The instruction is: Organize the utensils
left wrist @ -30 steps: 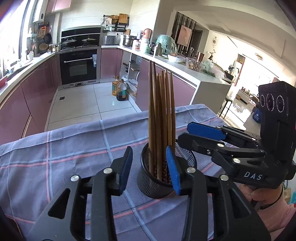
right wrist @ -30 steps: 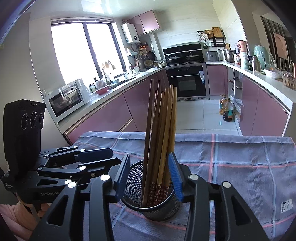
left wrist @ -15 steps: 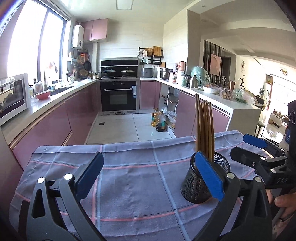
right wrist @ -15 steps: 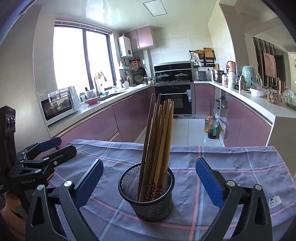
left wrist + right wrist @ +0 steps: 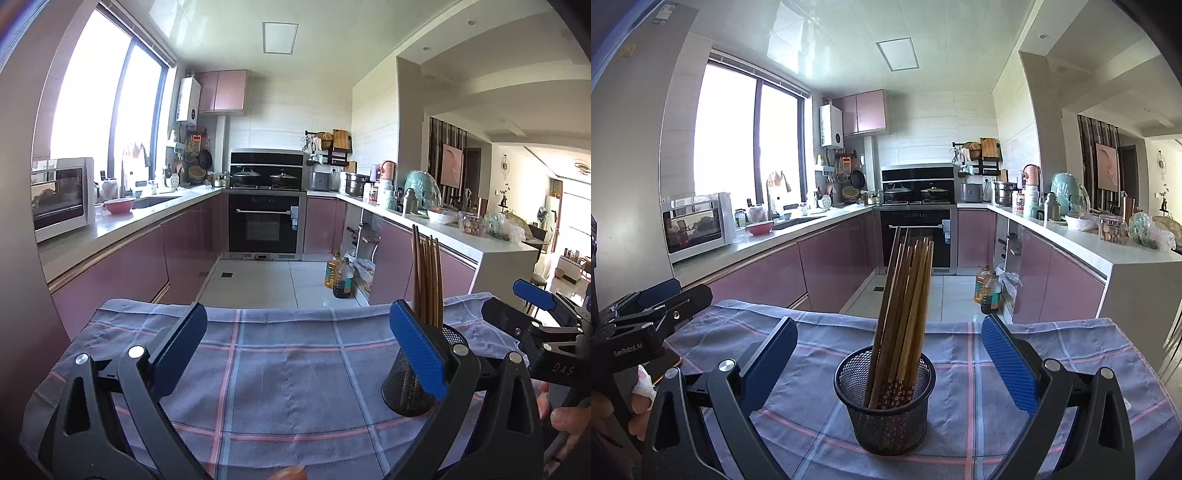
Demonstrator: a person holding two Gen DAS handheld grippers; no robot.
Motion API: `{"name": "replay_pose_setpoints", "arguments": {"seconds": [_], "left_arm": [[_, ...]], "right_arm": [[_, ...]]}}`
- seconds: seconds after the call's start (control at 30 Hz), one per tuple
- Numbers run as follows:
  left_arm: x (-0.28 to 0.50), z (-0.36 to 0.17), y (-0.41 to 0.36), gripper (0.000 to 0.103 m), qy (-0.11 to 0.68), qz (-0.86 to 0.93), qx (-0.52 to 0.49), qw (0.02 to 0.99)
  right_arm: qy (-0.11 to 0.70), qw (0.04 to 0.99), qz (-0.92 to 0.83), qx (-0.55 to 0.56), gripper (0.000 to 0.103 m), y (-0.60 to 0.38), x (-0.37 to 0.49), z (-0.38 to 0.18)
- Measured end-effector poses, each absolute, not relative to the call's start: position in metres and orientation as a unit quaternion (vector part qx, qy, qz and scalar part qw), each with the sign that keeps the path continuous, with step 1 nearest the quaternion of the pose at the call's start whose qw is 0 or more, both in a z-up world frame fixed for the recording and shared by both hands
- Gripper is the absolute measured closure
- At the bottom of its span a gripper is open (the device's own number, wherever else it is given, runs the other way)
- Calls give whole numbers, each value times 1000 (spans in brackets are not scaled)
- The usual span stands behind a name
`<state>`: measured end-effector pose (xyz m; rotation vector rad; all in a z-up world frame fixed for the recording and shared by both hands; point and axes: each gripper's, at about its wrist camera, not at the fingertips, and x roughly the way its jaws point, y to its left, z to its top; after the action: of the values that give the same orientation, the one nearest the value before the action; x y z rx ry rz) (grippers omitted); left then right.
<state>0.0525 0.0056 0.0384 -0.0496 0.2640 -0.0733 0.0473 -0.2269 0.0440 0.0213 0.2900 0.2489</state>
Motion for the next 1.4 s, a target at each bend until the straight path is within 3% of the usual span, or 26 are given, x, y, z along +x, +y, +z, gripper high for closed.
{"name": "replay_pose_setpoints", "arguments": {"seconds": [0.33, 1.4], "left_arm": [[29, 47, 8, 6, 93, -20, -12, 995], [25, 44, 7, 6, 102, -25, -19, 994]], "right_arm": [[134, 984, 114, 13, 6, -225, 41, 44], [124, 987, 99, 15, 6, -224, 32, 44]]}}
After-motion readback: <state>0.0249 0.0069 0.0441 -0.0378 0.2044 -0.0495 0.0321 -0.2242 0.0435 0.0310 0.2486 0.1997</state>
